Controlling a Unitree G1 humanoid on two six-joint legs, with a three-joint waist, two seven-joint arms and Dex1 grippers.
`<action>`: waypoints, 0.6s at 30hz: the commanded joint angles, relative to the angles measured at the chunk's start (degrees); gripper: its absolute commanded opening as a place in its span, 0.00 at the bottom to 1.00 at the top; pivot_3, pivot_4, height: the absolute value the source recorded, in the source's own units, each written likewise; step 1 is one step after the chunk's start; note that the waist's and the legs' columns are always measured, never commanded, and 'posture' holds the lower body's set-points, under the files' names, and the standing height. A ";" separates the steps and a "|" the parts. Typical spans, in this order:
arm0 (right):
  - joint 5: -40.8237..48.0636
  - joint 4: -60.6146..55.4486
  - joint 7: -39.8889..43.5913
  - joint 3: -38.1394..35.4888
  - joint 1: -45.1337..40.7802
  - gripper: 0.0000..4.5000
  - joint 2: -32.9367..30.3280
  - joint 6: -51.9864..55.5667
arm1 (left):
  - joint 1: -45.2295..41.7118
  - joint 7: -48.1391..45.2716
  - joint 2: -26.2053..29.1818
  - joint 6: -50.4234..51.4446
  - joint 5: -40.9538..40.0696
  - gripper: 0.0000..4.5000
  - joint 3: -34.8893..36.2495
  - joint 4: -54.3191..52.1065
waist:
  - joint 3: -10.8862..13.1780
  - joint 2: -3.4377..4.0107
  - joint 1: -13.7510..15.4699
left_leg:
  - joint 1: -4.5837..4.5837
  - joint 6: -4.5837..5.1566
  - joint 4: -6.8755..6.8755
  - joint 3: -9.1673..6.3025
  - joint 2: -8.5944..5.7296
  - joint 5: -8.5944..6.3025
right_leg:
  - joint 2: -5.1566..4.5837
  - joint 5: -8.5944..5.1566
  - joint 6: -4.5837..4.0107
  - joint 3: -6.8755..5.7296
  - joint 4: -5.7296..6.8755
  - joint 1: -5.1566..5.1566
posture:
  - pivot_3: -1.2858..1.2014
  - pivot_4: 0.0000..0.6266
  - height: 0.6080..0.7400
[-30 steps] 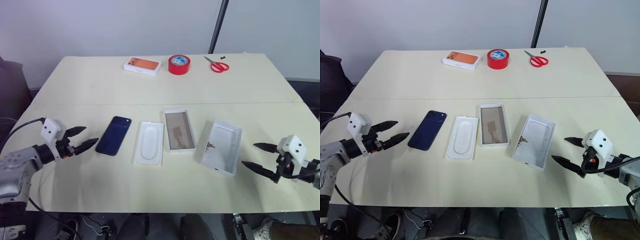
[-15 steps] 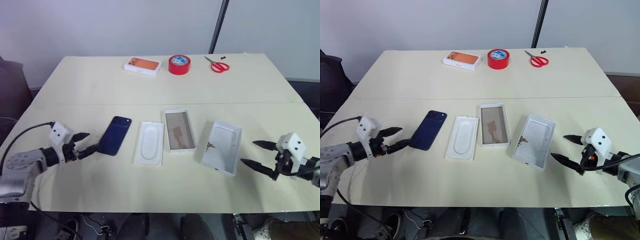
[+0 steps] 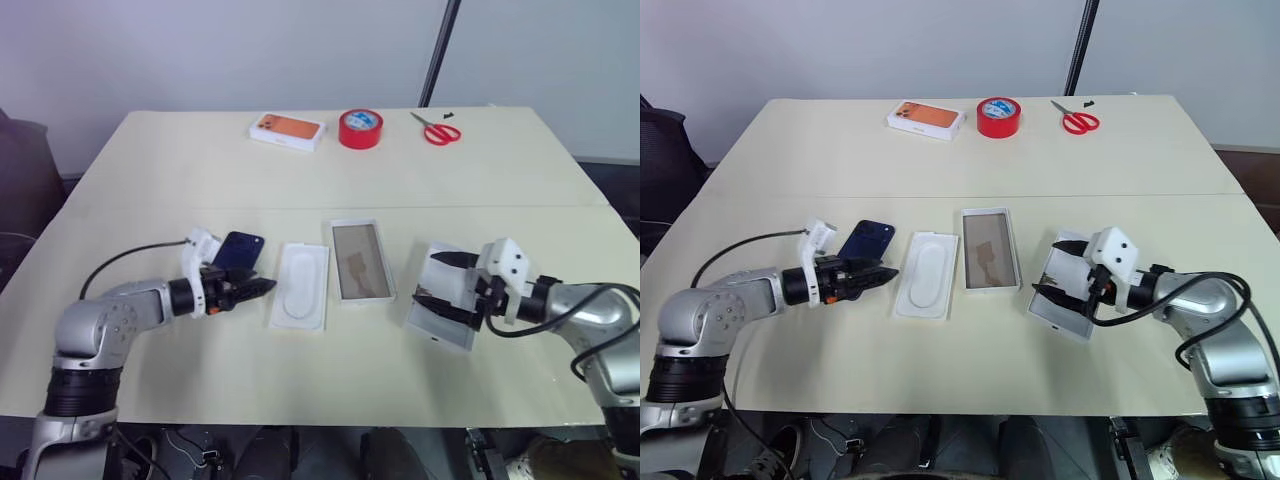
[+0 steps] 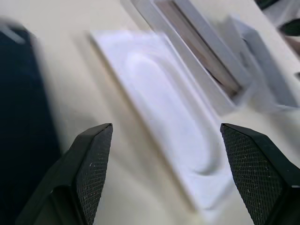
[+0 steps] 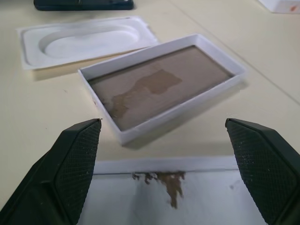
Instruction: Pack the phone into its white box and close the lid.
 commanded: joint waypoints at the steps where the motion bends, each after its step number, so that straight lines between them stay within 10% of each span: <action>1: -0.14 -0.52 -0.66 0.18 -1.49 0.99 0.75 -1.04 | -1.27 4.50 -2.67 4.67 -2.37 0.86 1.42 -1.60 | 0.00 0.01 0.04 | 0.01 -0.01 0.00 0.00 0.00 0.01 | 0.00 0.00 0.00 0.00 0.02 0.00 | 0.52 0.24 1.00; 10: -0.63 -1.15 -1.18 0.58 -1.02 0.99 0.88 -1.52 | -1.63 10.58 -7.50 11.34 -4.13 0.86 2.48 -0.15 | -0.01 0.01 0.27 | 0.02 -0.03 0.03 0.00 0.00 0.02 | 0.01 0.00 0.00 0.00 0.02 0.03 | 0.52 0.24 1.00; 18: -0.95 -1.80 -1.86 1.23 -1.93 1.00 1.11 -1.36 | 0.19 10.97 -7.54 10.50 -2.81 0.10 2.00 3.41 | -0.01 0.01 0.25 | 0.02 -0.03 0.02 0.00 -0.03 0.02 | 0.00 0.00 0.00 0.00 0.00 0.03 | 0.52 0.24 1.00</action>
